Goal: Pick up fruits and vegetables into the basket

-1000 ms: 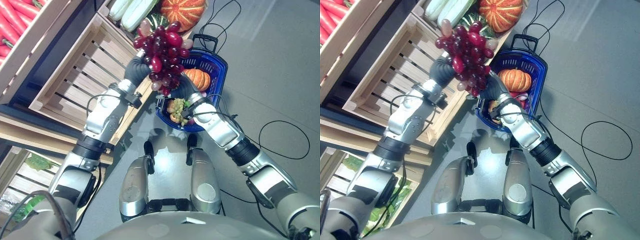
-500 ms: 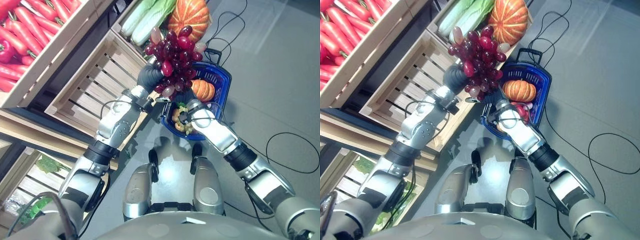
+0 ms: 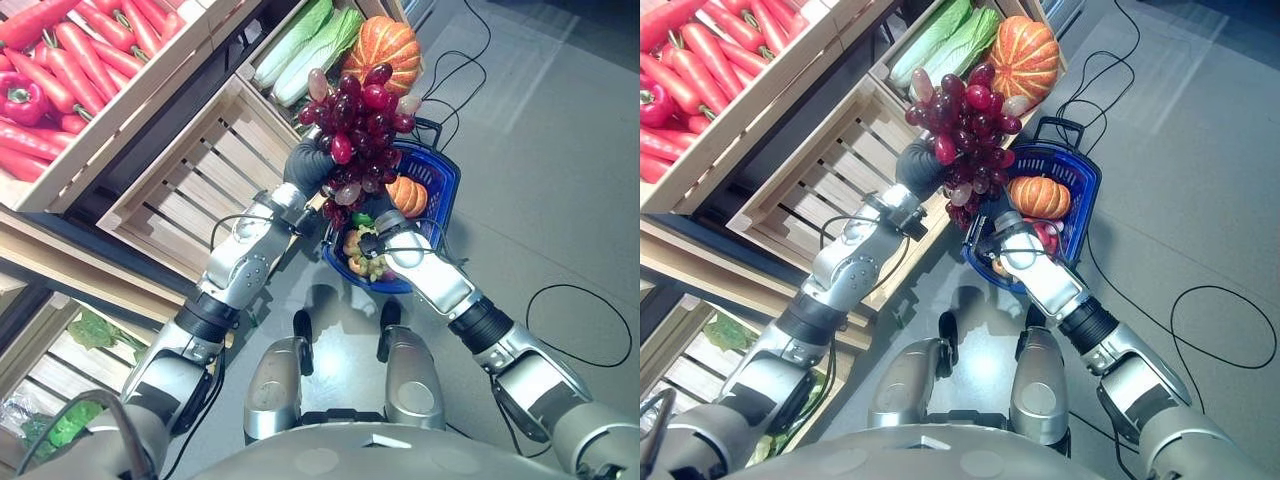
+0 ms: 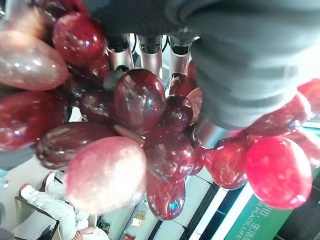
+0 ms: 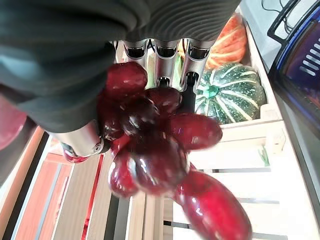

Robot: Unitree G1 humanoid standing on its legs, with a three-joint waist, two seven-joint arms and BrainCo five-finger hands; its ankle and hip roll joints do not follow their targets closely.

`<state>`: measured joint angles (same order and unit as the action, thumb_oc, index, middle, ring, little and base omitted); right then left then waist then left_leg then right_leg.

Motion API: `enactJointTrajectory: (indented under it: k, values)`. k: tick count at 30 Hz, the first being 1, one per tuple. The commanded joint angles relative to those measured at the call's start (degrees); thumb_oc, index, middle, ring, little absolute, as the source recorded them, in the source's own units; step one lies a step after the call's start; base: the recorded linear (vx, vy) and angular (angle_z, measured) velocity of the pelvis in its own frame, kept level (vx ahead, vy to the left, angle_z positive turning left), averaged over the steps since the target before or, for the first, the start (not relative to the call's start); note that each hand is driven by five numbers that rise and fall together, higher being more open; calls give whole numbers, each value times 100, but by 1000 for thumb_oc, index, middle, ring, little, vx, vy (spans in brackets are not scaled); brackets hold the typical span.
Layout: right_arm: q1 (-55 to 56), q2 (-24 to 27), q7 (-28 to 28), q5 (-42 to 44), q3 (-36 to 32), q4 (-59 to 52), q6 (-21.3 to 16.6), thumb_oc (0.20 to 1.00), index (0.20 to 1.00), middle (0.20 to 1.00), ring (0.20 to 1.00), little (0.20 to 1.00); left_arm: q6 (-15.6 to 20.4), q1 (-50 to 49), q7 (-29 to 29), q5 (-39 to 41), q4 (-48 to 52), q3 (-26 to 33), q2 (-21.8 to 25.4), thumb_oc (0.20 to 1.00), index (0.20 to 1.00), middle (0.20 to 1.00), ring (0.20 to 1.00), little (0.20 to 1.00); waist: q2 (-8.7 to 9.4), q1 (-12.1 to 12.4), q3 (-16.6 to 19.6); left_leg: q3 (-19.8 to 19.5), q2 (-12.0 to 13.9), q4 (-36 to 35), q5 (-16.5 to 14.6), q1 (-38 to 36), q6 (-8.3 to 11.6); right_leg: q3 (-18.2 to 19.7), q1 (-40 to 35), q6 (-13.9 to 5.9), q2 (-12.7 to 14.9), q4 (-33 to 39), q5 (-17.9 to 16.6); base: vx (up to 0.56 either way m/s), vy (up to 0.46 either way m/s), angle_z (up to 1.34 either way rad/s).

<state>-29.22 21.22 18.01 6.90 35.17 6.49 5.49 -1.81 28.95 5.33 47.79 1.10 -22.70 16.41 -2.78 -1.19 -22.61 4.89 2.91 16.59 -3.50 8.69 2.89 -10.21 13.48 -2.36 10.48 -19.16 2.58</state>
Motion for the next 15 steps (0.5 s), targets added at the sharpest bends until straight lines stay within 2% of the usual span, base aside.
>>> enactJointTrajectory:
  k: [1, 10, 13, 14, 15]
  values:
    - [-372, -573, -83, 169, -67, -534, -760, 200, 200, 200, 200, 200, 265, -194, 103, 160, 701, -468, -302, 200, 200, 200, 200, 200, 145, 55, 192, 59, -137, -1, -509, -175, -258, 8, -616, -340, 208, 281, 350, 0, 0, 0]
    - [-226, -577, -257, 335, -103, -419, -880, 200, 200, 200, 200, 200, 310, -298, -27, 52, 699, -371, -308, 200, 200, 200, 200, 200, 158, 74, 193, 73, -112, 22, -516, -201, -262, -10, -661, -318, 207, 284, 359, 0, 0, 0]
    - [-170, -555, -406, 405, -82, -397, -943, 200, 200, 200, 200, 200, -8, -326, -191, -93, 648, -347, -288, 200, 200, 200, 200, 200, 161, 76, 198, 76, -106, 30, -513, -205, -268, 1, -660, -322, 207, 266, 364, 0, 0, 0]
    - [-151, -537, -453, 448, -95, -413, -950, 200, 200, 200, 200, 200, -103, -322, -197, -217, 603, -349, -256, 583, 583, 583, 583, 583, 164, 73, 204, 76, -104, 24, -506, -213, -270, 0, -666, -328, 203, 262, 363, 0, 0, 0]
    - [-137, -527, -501, 479, -121, -450, -933, 200, 200, 200, 200, 200, -171, -294, -56, -320, 541, -356, -211, 1000, 1000, 1000, 1000, 1000, 168, 68, 208, 79, -101, 5, -496, -230, -276, 2, -681, -343, 202, 267, 360, 0, 0, 0]
